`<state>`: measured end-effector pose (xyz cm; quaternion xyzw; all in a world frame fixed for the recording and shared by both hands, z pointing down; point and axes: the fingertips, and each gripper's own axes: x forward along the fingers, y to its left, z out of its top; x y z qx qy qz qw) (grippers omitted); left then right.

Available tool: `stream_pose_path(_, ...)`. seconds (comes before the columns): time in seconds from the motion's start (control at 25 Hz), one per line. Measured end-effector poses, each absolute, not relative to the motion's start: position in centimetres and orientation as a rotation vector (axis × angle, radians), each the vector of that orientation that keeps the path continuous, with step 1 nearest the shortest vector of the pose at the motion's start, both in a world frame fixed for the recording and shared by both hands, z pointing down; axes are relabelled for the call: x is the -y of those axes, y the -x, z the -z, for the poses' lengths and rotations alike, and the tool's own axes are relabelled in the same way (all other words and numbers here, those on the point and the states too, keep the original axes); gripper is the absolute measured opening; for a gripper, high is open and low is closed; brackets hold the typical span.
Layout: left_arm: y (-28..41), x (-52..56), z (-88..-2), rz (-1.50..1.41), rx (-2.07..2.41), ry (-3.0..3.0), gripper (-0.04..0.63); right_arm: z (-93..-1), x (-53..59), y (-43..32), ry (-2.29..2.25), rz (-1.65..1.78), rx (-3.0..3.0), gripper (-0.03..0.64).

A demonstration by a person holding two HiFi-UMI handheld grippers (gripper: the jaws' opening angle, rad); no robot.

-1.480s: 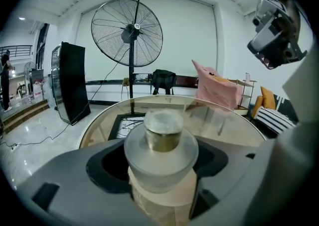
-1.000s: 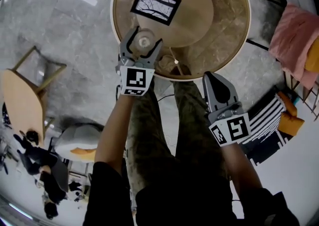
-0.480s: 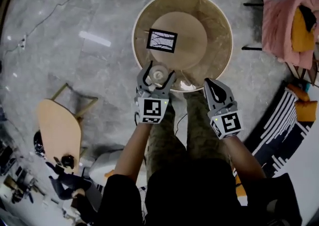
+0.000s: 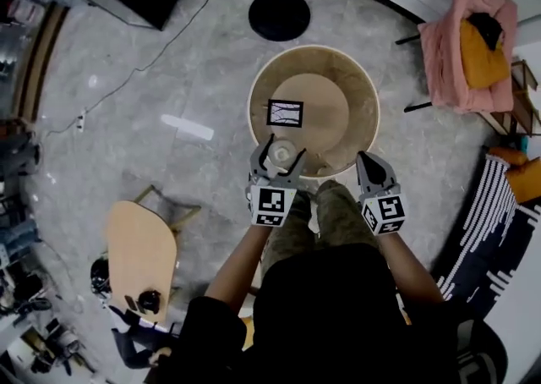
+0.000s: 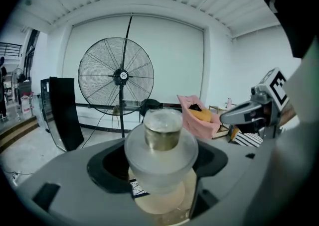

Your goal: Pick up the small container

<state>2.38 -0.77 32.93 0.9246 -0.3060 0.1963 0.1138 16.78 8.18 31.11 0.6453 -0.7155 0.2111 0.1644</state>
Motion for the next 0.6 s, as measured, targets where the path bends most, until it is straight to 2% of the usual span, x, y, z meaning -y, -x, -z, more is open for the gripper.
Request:
stream_pose_path(0.36,-4.3,-3.5,-25.5,-0.559,0.955,-2.660,0.350,-20.4,-7.0,-21.8,-1.918,-0.421,2.105,0.021)
stream_pose_path(0.6,-6.9,-5.8,-21.8,-0.544,1.049,-2.602,0.350,-16.7,-8.4,-27.3,-1.919,-0.345,2.136,0.021)
